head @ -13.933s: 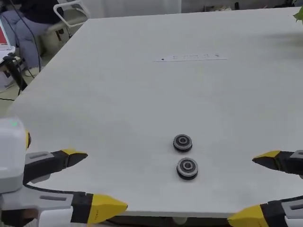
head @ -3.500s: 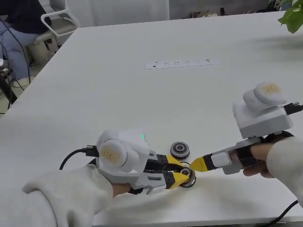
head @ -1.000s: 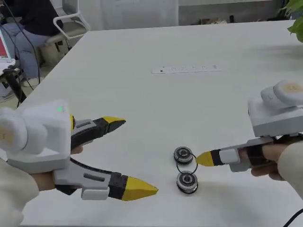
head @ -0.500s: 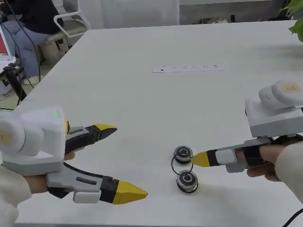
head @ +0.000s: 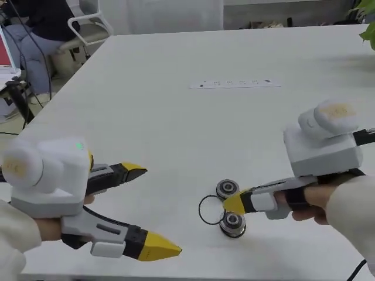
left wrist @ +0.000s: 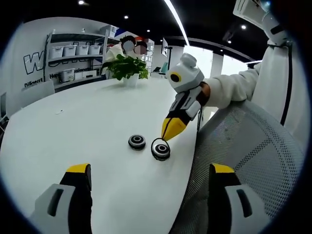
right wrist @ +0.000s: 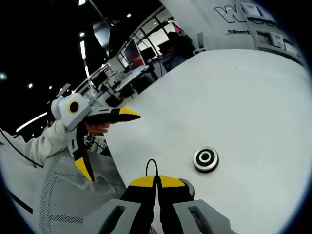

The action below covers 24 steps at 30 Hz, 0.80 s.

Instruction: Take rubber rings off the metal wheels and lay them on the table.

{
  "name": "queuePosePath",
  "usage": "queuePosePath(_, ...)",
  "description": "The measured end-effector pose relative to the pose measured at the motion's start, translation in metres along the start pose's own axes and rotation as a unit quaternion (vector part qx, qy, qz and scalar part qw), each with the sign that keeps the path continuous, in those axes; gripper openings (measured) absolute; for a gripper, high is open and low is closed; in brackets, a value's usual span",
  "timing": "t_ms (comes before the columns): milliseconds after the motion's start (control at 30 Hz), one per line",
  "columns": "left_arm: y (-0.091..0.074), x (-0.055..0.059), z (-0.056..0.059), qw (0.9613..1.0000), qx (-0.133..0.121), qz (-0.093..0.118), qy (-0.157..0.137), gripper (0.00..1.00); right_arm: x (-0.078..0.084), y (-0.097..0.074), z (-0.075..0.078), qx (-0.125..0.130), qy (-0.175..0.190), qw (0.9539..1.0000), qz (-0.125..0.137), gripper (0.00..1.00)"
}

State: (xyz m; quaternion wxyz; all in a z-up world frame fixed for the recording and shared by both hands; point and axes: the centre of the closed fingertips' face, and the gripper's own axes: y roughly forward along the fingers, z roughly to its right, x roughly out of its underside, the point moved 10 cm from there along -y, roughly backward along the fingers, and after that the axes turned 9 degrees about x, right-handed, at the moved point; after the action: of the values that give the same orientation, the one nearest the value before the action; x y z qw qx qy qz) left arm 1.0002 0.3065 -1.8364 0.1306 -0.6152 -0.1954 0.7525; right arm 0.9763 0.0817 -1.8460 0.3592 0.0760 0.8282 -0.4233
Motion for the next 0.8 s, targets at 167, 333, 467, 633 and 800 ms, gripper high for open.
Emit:
queuePosePath(167,0.001,0.002,0.001,1.0,0.004,-0.007,-0.002,0.99,0.002,0.009,-0.009,-0.002,-0.031,0.9995,-0.009,0.0)
queuePosePath(333,0.003,0.006,0.003,0.9996,0.015,-0.023,-0.008,0.99,0.008,0.017,-0.008,0.009,-0.066,0.9975,-0.022,0.0)
queuePosePath(467,0.004,0.008,0.003,0.9992,0.016,-0.035,-0.003,0.99,0.012,0.024,-0.01,0.015,-0.087,0.9959,-0.022,0.0)
queuePosePath(633,0.005,0.01,0.003,0.999,0.018,-0.039,-0.007,0.99,0.013,0.031,-0.011,0.029,-0.117,0.9926,-0.01,0.0)
queuePosePath(800,0.005,0.012,0.003,0.9987,0.02,-0.045,-0.01,0.99,0.015,0.035,-0.01,0.03,-0.124,0.9917,-0.015,0.0)
